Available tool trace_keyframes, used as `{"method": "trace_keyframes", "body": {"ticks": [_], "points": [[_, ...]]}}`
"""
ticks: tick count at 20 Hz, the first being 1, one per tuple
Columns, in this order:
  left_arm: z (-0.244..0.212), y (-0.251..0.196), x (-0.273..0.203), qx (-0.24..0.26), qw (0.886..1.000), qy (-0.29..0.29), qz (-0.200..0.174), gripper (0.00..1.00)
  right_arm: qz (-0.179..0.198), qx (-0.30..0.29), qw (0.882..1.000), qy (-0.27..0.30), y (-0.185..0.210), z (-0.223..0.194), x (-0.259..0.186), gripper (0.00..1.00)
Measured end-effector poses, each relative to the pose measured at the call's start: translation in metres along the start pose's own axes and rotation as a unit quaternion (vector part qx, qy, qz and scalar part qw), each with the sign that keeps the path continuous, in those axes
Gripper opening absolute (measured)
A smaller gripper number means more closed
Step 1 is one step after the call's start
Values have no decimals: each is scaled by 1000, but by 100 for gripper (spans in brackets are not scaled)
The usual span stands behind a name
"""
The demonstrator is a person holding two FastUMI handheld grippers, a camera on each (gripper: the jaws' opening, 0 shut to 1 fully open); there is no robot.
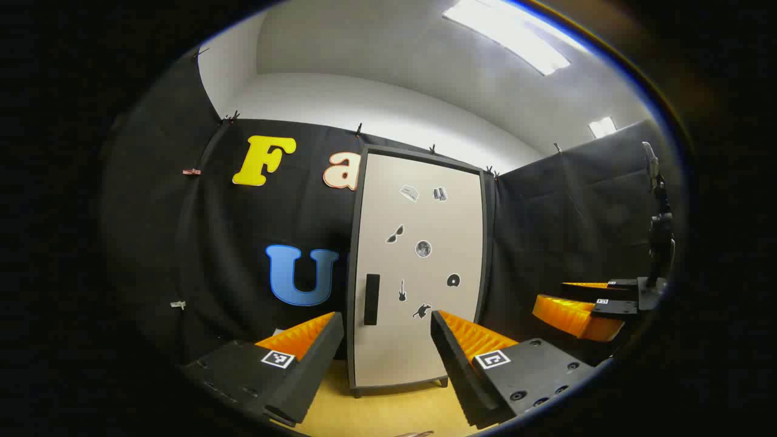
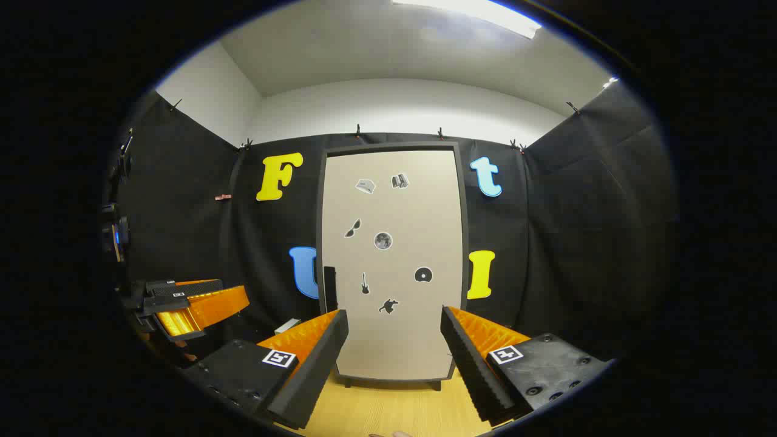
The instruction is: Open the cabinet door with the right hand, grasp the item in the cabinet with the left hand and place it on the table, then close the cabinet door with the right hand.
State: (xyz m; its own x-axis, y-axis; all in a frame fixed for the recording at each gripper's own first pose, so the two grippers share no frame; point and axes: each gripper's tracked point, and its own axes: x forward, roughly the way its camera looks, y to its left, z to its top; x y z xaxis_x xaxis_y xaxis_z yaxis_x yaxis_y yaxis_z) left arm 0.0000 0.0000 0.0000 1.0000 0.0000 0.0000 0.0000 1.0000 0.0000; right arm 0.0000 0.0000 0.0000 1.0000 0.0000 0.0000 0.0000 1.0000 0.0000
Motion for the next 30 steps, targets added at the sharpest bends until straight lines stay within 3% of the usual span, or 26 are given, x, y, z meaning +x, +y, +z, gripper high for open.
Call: {"method": "trace_keyframes", "body": {"ticks": [17,30], "points": [[-8,-5,-8,-10,1000,9,-13,92,16,-3,1000,-2,10,-1,-3,99],[-9,20,-25,-8,1000,10,-16,92,16,23,1000,-13,39,5,-16,99]]}}
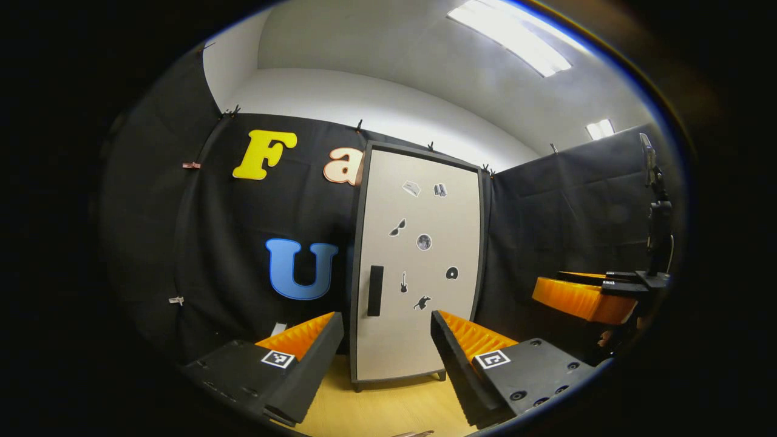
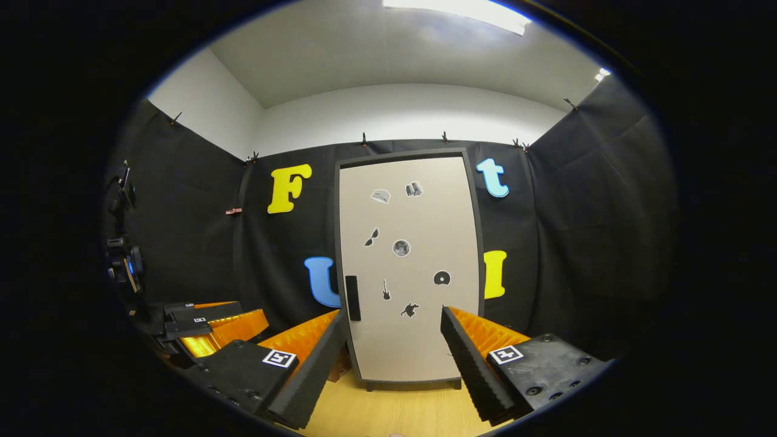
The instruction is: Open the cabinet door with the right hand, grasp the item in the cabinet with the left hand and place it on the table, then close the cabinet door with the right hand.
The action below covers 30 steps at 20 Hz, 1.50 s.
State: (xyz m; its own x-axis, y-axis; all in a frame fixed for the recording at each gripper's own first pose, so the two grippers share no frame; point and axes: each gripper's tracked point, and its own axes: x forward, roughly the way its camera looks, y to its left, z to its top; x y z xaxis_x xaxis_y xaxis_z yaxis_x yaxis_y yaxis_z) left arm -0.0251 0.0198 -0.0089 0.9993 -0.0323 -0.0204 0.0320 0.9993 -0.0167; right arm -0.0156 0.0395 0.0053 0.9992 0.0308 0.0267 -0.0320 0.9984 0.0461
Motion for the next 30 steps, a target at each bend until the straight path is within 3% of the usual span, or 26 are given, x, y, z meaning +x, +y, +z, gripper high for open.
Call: {"method": "trace_keyframes", "body": {"ticks": [12,23,27,30], "points": [[-1,36,-8,-6,1000,0,16,92,7,-27,1000,4,37,-17,24,99],[-14,96,29,-20,994,-1,110,92,87,-31,995,24,70,-64,148,98],[-20,108,36,-22,991,-1,132,92,101,-28,993,44,82,-93,193,98],[-22,116,38,-3,989,-3,150,92,91,-18,995,46,86,-109,226,96]]}}
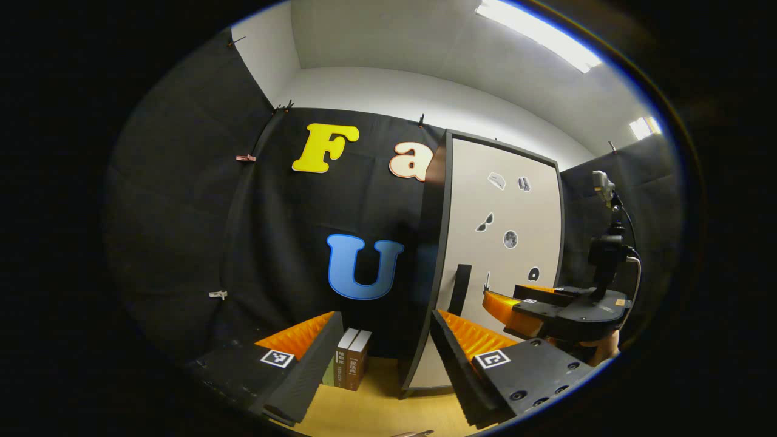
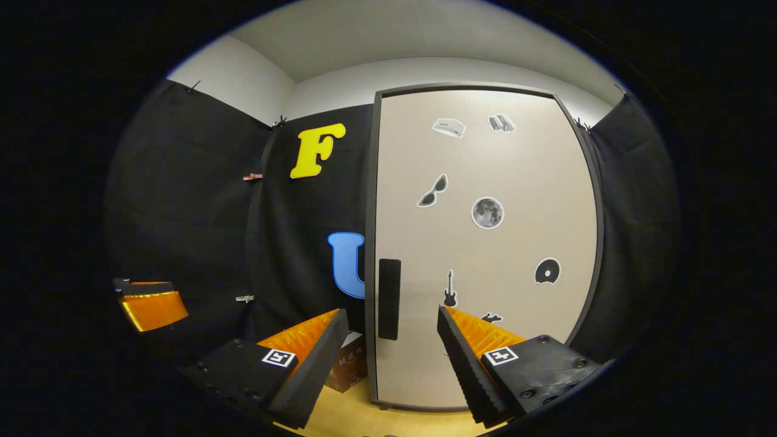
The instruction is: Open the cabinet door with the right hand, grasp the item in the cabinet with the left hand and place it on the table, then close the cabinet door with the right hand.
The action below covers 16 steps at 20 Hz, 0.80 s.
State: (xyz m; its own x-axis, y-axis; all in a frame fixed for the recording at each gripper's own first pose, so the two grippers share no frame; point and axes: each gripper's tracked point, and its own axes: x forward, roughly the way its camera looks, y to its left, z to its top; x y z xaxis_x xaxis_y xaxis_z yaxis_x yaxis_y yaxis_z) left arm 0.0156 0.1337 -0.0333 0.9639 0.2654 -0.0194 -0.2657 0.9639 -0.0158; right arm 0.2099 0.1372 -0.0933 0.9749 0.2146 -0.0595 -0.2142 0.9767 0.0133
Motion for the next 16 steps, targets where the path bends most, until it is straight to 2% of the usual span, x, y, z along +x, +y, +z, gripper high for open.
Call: {"method": "trace_keyframes", "body": {"ticks": [3,8,14,16], "points": [[2,0,1,17,1000,-5,3,93,-10,9,1000,-1,3,-9,30,96],[7,-13,-5,7,1000,-16,-24,92,-42,-5,999,-5,-1,-21,67,96],[4,2,-14,-3,1000,-10,1,92,-61,7,998,8,-3,-40,100,92],[2,11,-18,2,1000,-4,14,92,-77,4,997,6,-7,-42,106,89]]}}
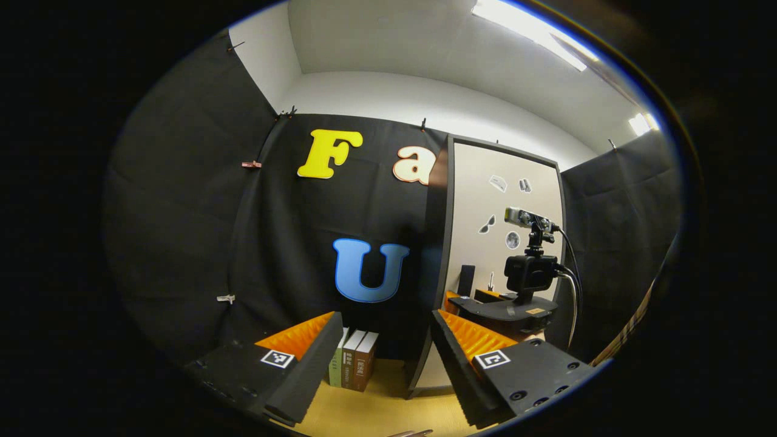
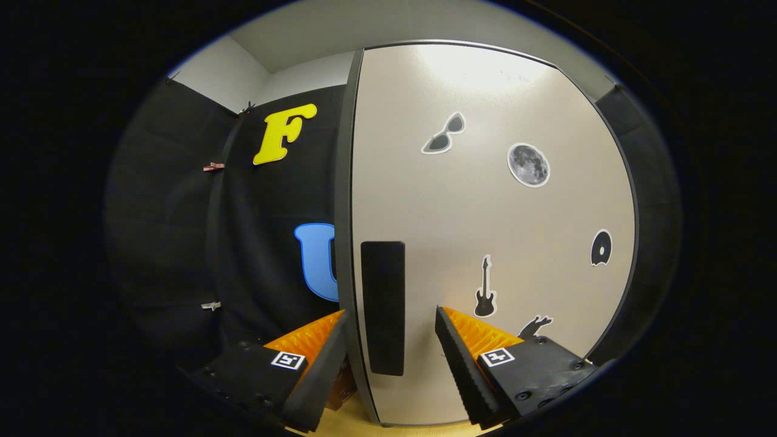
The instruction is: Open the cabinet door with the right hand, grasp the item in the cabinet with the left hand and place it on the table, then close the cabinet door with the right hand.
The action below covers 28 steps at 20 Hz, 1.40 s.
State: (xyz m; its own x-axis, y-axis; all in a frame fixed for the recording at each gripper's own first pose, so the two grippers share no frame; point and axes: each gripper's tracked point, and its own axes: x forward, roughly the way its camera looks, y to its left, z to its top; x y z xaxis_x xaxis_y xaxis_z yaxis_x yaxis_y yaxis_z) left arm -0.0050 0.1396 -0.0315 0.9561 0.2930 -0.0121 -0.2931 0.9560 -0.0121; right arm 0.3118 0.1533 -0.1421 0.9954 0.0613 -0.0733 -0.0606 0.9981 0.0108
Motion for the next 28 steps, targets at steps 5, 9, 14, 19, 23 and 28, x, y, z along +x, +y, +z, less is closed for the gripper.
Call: {"method": "trace_keyframes", "body": {"ticks": [5,9,14,19,23,28], "points": [[0,8,-7,1,1000,4,19,92,-10,-21,1000,-4,7,-2,8,36],[0,12,-14,-7,1000,6,21,92,-5,-15,1000,3,7,-4,5,19],[0,16,-20,-14,1000,5,6,92,13,-9,1000,7,9,-3,-11,19],[2,15,-47,-1,1000,10,-9,92,19,-6,1000,10,7,0,-43,19],[2,12,-60,5,1000,13,-26,92,40,-1,999,16,-3,2,-82,19],[1,-2,-66,-3,998,13,-59,92,62,-1,998,19,-13,4,-121,19]]}}
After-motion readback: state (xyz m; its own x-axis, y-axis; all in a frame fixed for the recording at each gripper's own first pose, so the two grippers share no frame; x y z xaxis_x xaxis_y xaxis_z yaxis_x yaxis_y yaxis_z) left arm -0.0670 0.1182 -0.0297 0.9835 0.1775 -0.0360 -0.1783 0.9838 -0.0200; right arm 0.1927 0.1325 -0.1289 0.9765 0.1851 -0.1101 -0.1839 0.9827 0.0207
